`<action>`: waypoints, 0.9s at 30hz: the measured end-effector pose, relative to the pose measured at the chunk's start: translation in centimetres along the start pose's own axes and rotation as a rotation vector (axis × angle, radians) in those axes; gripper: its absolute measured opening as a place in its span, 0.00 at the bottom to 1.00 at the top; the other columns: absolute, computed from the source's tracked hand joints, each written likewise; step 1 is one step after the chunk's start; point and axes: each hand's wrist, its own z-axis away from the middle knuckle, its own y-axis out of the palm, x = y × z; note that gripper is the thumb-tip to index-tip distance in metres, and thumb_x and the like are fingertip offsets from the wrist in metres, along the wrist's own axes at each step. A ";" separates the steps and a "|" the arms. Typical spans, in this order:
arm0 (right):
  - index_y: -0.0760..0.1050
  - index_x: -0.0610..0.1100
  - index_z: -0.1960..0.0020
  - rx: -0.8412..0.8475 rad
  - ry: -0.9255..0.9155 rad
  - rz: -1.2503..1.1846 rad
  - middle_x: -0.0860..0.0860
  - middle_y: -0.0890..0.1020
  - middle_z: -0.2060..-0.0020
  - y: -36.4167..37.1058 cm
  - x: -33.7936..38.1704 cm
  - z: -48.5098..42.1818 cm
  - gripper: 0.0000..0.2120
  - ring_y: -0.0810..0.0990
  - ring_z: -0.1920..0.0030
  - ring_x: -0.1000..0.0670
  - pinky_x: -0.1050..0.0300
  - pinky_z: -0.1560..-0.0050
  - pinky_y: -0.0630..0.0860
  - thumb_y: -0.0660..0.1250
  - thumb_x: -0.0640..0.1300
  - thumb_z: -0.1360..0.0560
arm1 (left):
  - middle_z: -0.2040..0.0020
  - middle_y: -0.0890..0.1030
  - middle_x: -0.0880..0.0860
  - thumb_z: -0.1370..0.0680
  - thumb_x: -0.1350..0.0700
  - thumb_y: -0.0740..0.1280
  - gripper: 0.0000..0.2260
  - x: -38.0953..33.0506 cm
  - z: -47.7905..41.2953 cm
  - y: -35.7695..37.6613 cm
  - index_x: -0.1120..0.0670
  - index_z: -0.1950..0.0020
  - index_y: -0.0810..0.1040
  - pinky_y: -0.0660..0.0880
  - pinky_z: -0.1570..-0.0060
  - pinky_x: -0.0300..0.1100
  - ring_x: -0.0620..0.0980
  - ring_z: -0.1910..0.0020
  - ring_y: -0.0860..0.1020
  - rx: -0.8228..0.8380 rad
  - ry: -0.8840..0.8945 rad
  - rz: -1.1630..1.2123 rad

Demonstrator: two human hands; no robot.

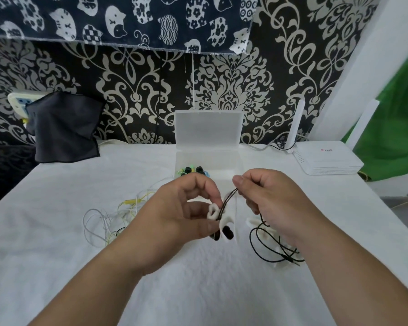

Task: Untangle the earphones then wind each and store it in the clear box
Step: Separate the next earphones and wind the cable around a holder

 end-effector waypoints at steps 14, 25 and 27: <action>0.76 0.44 0.61 0.407 0.097 -0.052 0.57 0.69 0.75 2.7 0.2 1.0 0.18 0.64 0.73 0.55 0.62 0.67 0.62 0.58 0.49 0.16 | 0.63 0.82 0.52 0.32 0.77 0.72 0.16 0.0 -0.3 -0.4 0.59 0.55 0.74 0.74 0.64 0.44 0.49 0.68 0.80 -0.387 0.088 -0.105; 0.82 0.45 0.57 0.458 0.016 0.102 0.58 0.68 0.76 0.7 1.8 1.9 0.14 0.65 0.75 0.58 0.63 0.68 0.63 0.62 0.48 0.18 | 0.61 0.81 0.40 0.35 0.69 0.78 0.18 0.0 0.0 -1.0 0.47 0.61 0.79 0.74 0.59 0.30 0.41 0.59 0.79 -0.518 0.100 -0.767; 0.82 0.46 0.59 0.425 -0.083 0.152 0.58 0.66 0.76 0.3 2.5 2.0 0.12 0.64 0.74 0.58 0.63 0.69 0.61 0.66 0.49 0.20 | 0.60 0.81 0.39 0.34 0.68 0.78 0.18 0.1 0.1 -0.7 0.45 0.61 0.78 0.73 0.57 0.29 0.41 0.56 0.79 -0.423 0.120 -0.872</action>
